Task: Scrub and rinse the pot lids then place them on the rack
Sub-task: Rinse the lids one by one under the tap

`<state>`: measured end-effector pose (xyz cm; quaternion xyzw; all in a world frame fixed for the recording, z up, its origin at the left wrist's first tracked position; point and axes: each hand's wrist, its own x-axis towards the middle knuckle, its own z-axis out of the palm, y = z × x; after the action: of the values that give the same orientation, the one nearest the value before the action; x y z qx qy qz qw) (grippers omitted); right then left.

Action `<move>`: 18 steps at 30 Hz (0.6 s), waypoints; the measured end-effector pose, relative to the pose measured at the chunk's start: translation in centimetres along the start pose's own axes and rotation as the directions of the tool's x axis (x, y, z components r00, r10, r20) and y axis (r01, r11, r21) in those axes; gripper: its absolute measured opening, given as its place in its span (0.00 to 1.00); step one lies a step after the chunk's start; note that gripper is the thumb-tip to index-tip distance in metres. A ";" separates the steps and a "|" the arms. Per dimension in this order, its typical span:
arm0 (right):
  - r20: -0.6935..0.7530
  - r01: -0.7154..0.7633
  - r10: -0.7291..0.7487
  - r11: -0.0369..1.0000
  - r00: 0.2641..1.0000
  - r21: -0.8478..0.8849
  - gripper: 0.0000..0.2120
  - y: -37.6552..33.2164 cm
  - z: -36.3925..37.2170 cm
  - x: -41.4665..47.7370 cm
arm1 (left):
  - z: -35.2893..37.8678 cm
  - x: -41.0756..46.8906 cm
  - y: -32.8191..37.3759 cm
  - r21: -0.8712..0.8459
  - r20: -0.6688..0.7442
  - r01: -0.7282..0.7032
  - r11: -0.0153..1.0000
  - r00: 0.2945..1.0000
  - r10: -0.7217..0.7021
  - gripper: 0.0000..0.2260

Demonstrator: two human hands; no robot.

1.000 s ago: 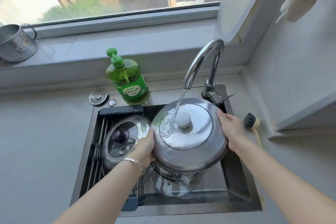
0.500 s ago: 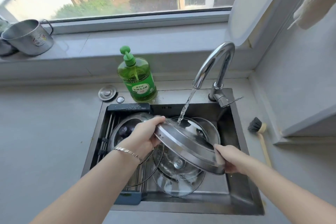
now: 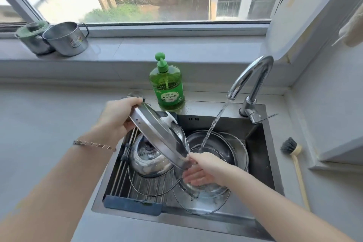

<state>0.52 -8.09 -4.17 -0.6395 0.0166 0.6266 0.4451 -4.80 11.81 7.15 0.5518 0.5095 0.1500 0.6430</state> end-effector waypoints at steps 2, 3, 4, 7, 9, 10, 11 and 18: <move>-0.047 0.030 -0.031 0.999 0.998 -0.014 0.15 -0.6 0.1 0.1 | -1.7 1.4 -1.5 -0.148 -0.081 0.059 0.987 0.994 -0.072 0.06; -0.070 0.034 -0.036 0.999 0.997 -0.032 0.16 -0.7 0.1 0.1 | -2.4 2.0 -2.6 -0.250 -0.126 0.093 0.964 0.984 -0.128 0.05; -0.085 0.033 -0.037 0.998 0.996 -0.046 0.16 -0.7 0.0 0.1 | -3.0 2.4 -3.9 -0.362 -0.163 0.119 0.924 0.968 -0.189 0.04; -0.125 0.006 -0.017 0.997 0.992 -0.083 0.16 -0.1 -0.5 0.2 | -3.4 2.7 -7.7 -0.616 -0.170 0.140 0.775 0.937 -0.305 0.04; -0.157 -0.020 0.006 0.996 0.988 -0.090 0.15 0.6 -1.0 0.1 | -3.0 2.8 -9.9 -0.709 -0.146 0.138 0.692 0.931 -0.335 0.07; -0.171 -0.032 0.017 0.996 0.985 -0.087 0.14 1.0 -1.2 0.1 | -2.7 2.9 -10.7 -0.750 -0.130 0.131 0.648 0.932 -0.338 0.08; -0.183 -0.044 0.029 0.996 0.983 -0.081 0.12 1.4 -1.5 0.2 | -2.4 3.4 -11.6 -0.780 -0.117 0.128 0.613 0.932 -0.344 0.09; -0.267 -0.090 0.083 0.996 0.960 -0.015 0.11 3.7 -3.8 1.1 | -1.6 6.8 -17.0 -0.673 -0.194 0.241 0.700 0.855 -0.481 0.14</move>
<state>1.56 -12.02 -7.78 -0.7225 0.0959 0.5539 0.4024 -9.48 11.96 -10.62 0.1564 0.6370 0.2760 0.7026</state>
